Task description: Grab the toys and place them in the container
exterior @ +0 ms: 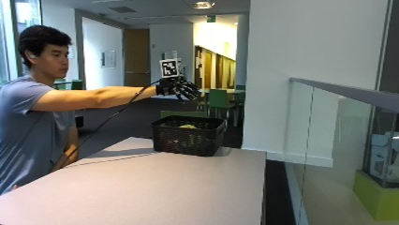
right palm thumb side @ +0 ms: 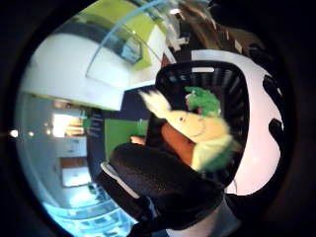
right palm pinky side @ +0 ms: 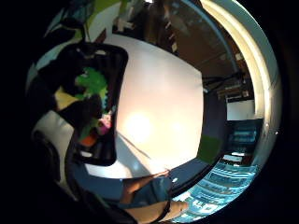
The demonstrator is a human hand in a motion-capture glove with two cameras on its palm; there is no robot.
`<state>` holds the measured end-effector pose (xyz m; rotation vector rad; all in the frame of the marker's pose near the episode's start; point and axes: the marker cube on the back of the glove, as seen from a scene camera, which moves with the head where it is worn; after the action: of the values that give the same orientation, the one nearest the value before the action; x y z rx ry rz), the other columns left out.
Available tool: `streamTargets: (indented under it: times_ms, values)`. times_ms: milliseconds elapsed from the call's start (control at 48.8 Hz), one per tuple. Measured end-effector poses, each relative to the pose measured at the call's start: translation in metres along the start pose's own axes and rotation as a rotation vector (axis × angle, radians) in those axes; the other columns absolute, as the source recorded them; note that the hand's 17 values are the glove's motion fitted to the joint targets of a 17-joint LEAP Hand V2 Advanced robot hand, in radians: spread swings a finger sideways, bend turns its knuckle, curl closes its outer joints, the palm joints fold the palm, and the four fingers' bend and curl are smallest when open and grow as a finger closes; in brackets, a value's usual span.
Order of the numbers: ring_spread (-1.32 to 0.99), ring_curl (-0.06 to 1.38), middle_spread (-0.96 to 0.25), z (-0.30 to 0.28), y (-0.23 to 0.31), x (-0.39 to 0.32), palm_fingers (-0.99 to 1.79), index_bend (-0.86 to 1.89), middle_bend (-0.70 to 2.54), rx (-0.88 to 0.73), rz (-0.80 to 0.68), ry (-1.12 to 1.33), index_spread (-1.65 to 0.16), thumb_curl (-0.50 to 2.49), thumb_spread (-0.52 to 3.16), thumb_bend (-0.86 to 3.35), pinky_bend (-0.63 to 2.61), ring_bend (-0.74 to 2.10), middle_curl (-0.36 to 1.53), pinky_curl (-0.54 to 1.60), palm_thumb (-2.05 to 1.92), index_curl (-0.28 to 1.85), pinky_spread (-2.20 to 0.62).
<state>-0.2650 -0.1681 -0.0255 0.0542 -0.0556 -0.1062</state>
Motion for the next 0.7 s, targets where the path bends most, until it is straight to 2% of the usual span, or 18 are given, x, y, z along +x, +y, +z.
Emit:
streamTargets:
  times_ms: [62,123,246,472,697]
  values:
    - [-0.17,0.4,-0.11,-0.007,0.002,0.015,0.18,0.07,0.53,0.034,-0.056,0.014,-0.26,0.18,1.02,-0.13,1.42,1.23,0.51,0.5,-0.19,0.26,-0.27]
    - [-0.15,0.37,-0.1,-0.011,0.016,-0.005,0.14,0.1,0.53,0.068,-0.133,0.05,-0.27,0.17,1.0,-0.13,1.46,1.16,0.51,0.49,-0.19,0.25,-0.23]
    - [-0.1,0.3,-0.09,-0.02,0.034,-0.012,-0.06,0.21,0.56,0.087,-0.184,0.068,-0.28,0.15,0.98,-0.13,1.36,0.95,0.51,0.46,-0.18,0.29,-0.11]
    - [-0.07,0.21,-0.07,-0.023,0.053,0.106,-0.11,0.18,0.45,0.104,0.035,0.151,-0.3,0.12,0.98,-0.12,1.25,0.7,0.46,0.39,-0.18,0.32,-0.01]
    - [-0.06,0.18,-0.07,-0.021,0.085,0.201,-0.09,0.15,0.37,0.094,0.081,0.083,-0.31,0.11,0.99,-0.12,1.17,0.57,0.43,0.35,-0.18,0.32,0.02]
